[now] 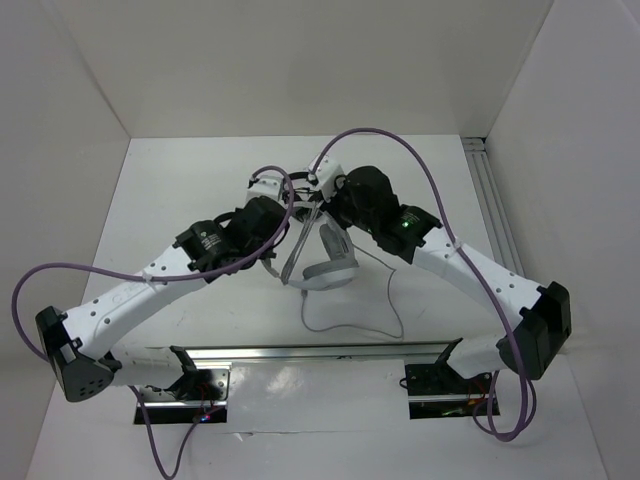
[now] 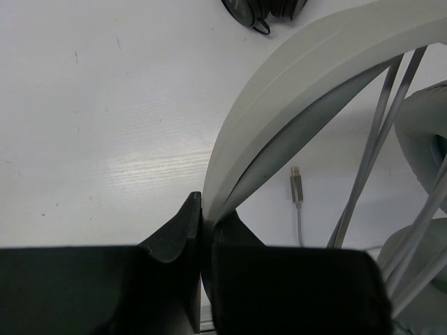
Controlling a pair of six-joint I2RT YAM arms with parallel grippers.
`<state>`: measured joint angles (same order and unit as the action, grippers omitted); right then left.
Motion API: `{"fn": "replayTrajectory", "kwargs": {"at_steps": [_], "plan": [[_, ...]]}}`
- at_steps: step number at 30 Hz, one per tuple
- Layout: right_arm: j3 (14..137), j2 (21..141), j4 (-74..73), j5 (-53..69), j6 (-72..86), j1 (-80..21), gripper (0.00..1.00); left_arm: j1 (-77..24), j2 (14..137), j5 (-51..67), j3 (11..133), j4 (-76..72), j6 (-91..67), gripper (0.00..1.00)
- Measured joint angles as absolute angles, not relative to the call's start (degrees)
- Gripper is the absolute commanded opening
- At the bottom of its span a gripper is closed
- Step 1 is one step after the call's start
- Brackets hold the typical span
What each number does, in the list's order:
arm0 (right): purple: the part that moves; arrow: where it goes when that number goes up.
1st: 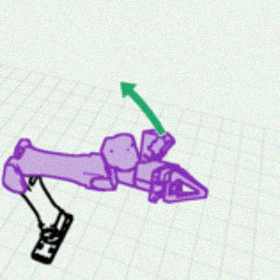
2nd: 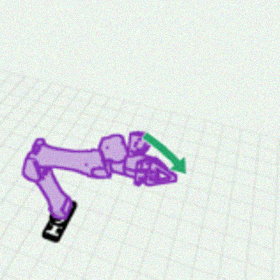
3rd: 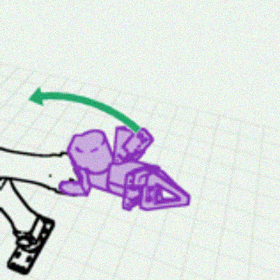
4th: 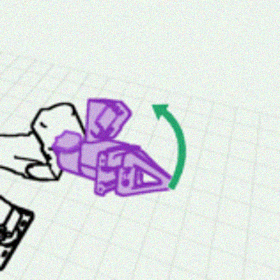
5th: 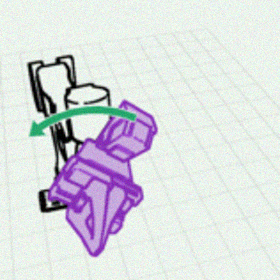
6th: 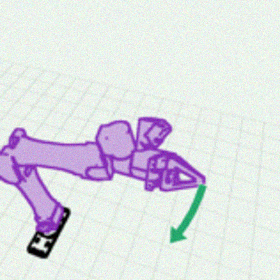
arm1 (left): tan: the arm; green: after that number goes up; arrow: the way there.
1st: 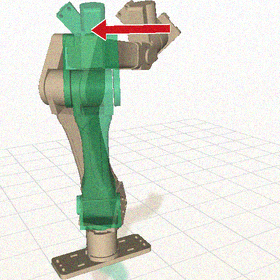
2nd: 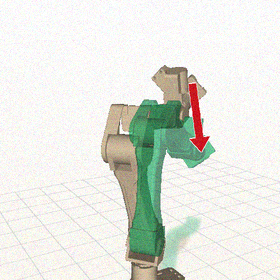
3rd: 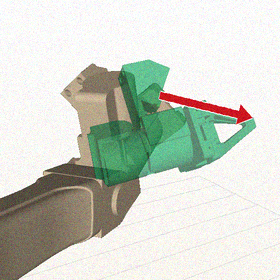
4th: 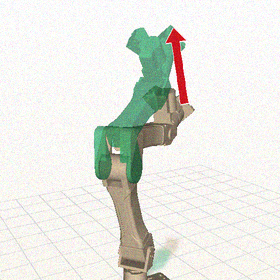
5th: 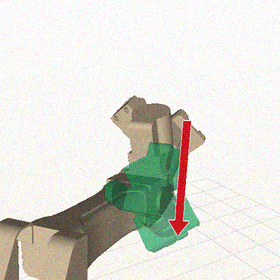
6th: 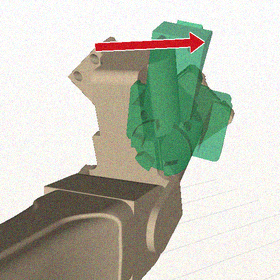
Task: Wrap the headphones
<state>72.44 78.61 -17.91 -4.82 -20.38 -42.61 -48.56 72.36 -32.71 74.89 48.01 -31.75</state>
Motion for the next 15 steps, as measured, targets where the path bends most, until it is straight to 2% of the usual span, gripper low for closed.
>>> {"fn": "replayTrajectory", "kwargs": {"at_steps": [2, 4, 6, 10, 12, 15], "plan": [[72.40, 78.56, -17.04, -7.20, -20.03, -42.61, 0.26, -48.56, 72.36, -33.87, 74.63, 46.83, -32.32, 0.00], [72.55, 78.56, -16.58, -8.56, -19.51, -42.54, 0.34, -48.56, 72.36, -34.44, 74.41, 46.02, -33.01, 0.00], [72.86, 78.56, -16.45, -8.36, -18.72, -41.85, 0.35, -48.56, 72.12, -34.44, 73.87, 45.50, -33.41, 0.00], [72.97, 78.56, -16.32, -6.46, -16.67, -39.18, 0.45, -48.62, 71.44, -34.26, 73.71, 44.88, -33.32, 0.00], [73.47, 78.54, -13.58, -7.09, -14.68, -35.62, 0.50, -49.52, 70.39, -32.03, 73.41, 49.67, -31.35, 0.00], [73.58, 78.11, -9.23, -7.88, -12.36, -31.05, 0.50, -51.68, 69.54, -29.61, 72.44, 57.06, -28.53, 0.00]]}}
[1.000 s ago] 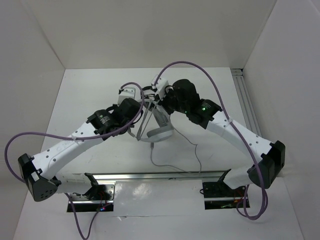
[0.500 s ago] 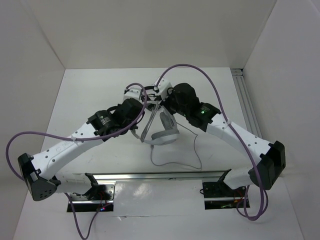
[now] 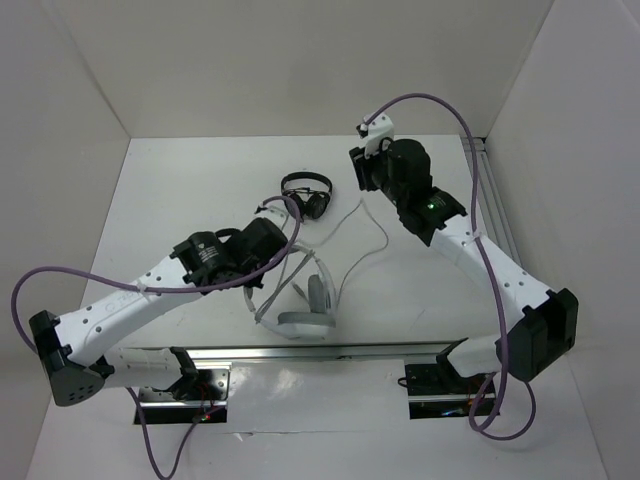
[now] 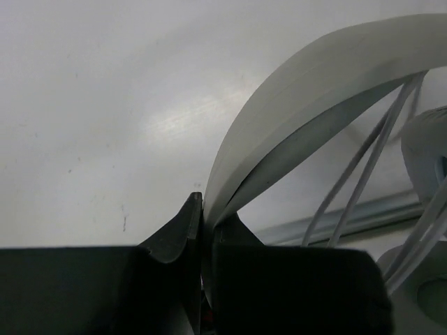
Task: Wrap the headphones
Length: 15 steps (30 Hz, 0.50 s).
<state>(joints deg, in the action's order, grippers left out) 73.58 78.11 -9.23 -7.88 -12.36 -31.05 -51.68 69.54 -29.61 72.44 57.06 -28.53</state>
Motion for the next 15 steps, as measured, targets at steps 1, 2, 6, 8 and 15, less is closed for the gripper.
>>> {"fn": "replayTrajectory", "kwargs": {"at_steps": [1, 2, 6, 8, 15], "plan": [[73.45, 77.89, -8.01, -8.08, -11.46, -30.44, 0.48, -51.94, 69.52, -28.77, 72.34, 59.33, -27.90, 0.00], [73.19, 77.69, -7.07, -7.92, -10.98, -30.33, 0.48, -51.96, 69.49, -28.42, 72.34, 60.73, -27.38, 0.00], [68.84, 75.81, -2.68, -3.53, -7.42, -30.33, 0.57, -51.88, 68.38, -28.45, 72.51, 63.24, -26.96, 0.00], [65.76, 75.02, -1.10, 0.14, -5.93, -30.33, 0.64, -51.86, 67.81, -28.47, 73.25, 64.10, -27.05, 0.00], [53.87, 72.31, 1.08, 17.76, -3.60, -25.98, 0.83, -48.27, 69.49, -29.15, 81.38, 69.69, -28.51, 0.00]]}}
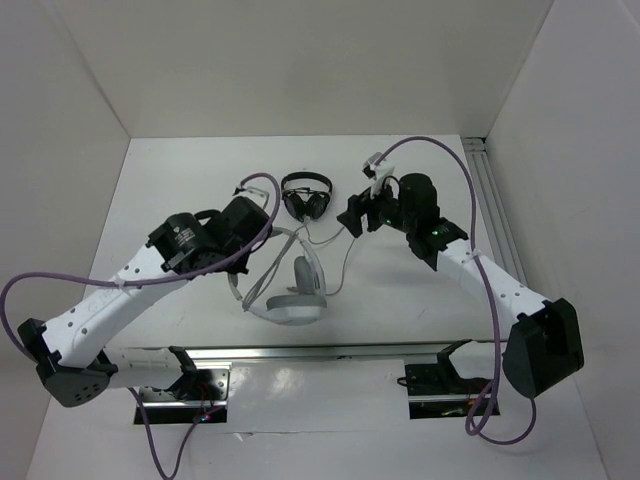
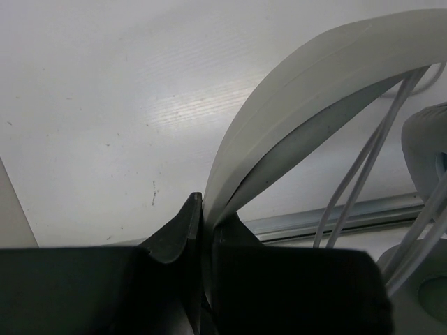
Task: Wrap the headphones
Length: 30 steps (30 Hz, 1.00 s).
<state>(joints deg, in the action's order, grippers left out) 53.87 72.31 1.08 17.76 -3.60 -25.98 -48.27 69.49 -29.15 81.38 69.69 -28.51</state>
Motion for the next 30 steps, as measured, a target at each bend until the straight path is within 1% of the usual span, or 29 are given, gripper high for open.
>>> {"fn": "replayTrajectory", "kwargs": {"at_steps": [1, 2, 3, 7, 11, 18, 25, 28, 30], "plan": [[52.99, 72.36, 1.32, 20.10, -3.36, -24.97, 0.86, -47.81, 70.26, -29.52, 83.20, 70.67, -28.77, 0.00], [52.25, 72.51, 1.45, 22.61, -2.85, -23.92, 0.91, -47.31, 71.05, -29.80, 85.21, 71.50, -28.99, 0.00], [51.57, 72.71, 2.04, 25.34, -2.39, -23.05, 0.93, -46.96, 71.83, -29.89, 87.20, 72.14, -29.19, 0.00], [49.08, 74.28, 7.25, 33.15, 0.27, -23.03, 0.95, -46.06, 73.23, -29.08, 93.17, 74.02, -29.23, 0.00], [46.48, 77.76, 14.20, 34.63, 2.37, -25.69, 0.97, -45.50, 74.00, -27.00, 97.73, 75.40, -29.12, 0.00], [46.28, 85.80, 21.58, 32.60, 3.60, -30.55, 0.97, -44.88, 75.61, -22.98, 103.02, 77.58, -28.97, 0.00], [50.46, 92.99, 26.44, 30.81, 4.05, -31.38, 0.97, -44.03, 76.12, -20.18, 106.15, 79.75, -29.32, 0.00], [52.62, 96.12, 29.39, 31.14, 4.99, -31.57, 0.96, -43.59, 76.40, -18.85, 108.05, 80.31, -30.35, 0.00], [53.87, 98.32, 31.16, 31.31, 5.45, -31.97, 0.91, -43.38, 76.69, -17.78, 109.38, 80.60, -30.70, 0.00]]}}
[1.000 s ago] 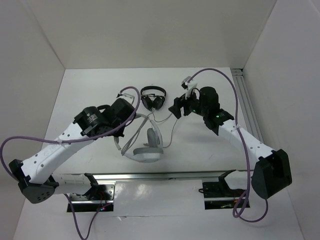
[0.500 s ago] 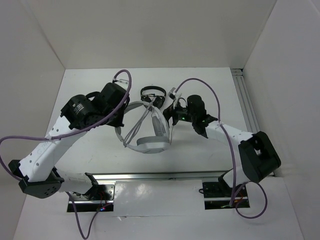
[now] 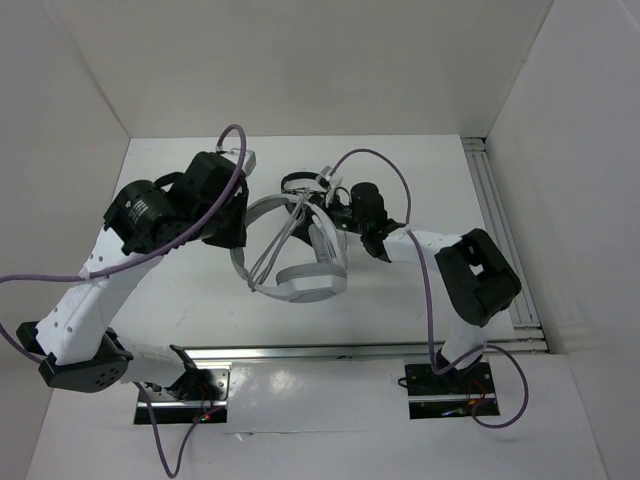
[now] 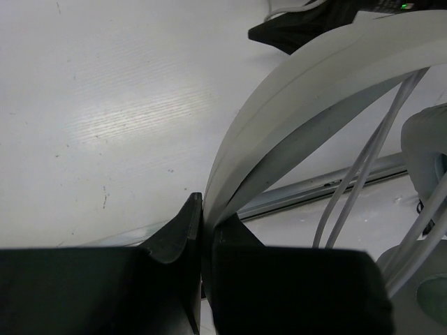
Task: Wrap the headphones
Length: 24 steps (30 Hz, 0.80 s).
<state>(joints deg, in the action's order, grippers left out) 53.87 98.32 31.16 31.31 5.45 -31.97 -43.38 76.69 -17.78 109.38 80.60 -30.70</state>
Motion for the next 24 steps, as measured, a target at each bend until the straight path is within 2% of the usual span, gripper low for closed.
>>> {"fn": "replayTrajectory", "kwargs": {"at_steps": [4, 9, 10, 12, 15, 17, 18, 19, 24], "plan": [[56.18, 102.76, 33.43, 32.08, 6.76, -32.60, 0.72, -42.89, 77.58, -16.47, 112.44, 80.99, -32.08, 0.00], [57.01, 108.51, 38.37, 34.06, 10.28, -32.97, 0.67, -40.16, 77.82, -13.43, 115.66, 80.66, -33.41, 0.00], [57.01, 109.62, 39.42, 34.44, 11.20, -33.01, 0.63, -39.75, 77.82, -12.95, 115.90, 80.58, -33.45, 0.00], [57.04, 111.77, 41.67, 34.98, 12.56, -33.26, 0.51, -38.83, 77.82, -12.05, 116.18, 80.40, -33.52, 0.00], [57.32, 113.86, 43.64, 35.33, 14.44, -33.93, 0.12, -37.41, 78.04, -10.87, 116.68, 80.62, -33.67, 0.00], [57.43, 114.30, 44.40, 35.48, 15.07, -34.52, 0.09, -35.48, 78.56, -10.26, 117.93, 80.88, -33.74, 0.00], [57.32, 114.32, 44.91, 35.51, 15.40, -34.72, 0.03, -33.98, 78.91, -10.15, 118.91, 80.95, -33.82, 0.00], [56.82, 114.30, 46.26, 35.51, 15.79, -34.81, 0.02, -32.23, 79.44, -10.22, 120.01, 80.95, -34.02, 0.00], [46.72, 110.10, 52.97, 35.18, 18.17, -36.25, 0.02, -22.50, 82.87, -10.31, 124.51, 80.05, -35.44, 0.00]]}}
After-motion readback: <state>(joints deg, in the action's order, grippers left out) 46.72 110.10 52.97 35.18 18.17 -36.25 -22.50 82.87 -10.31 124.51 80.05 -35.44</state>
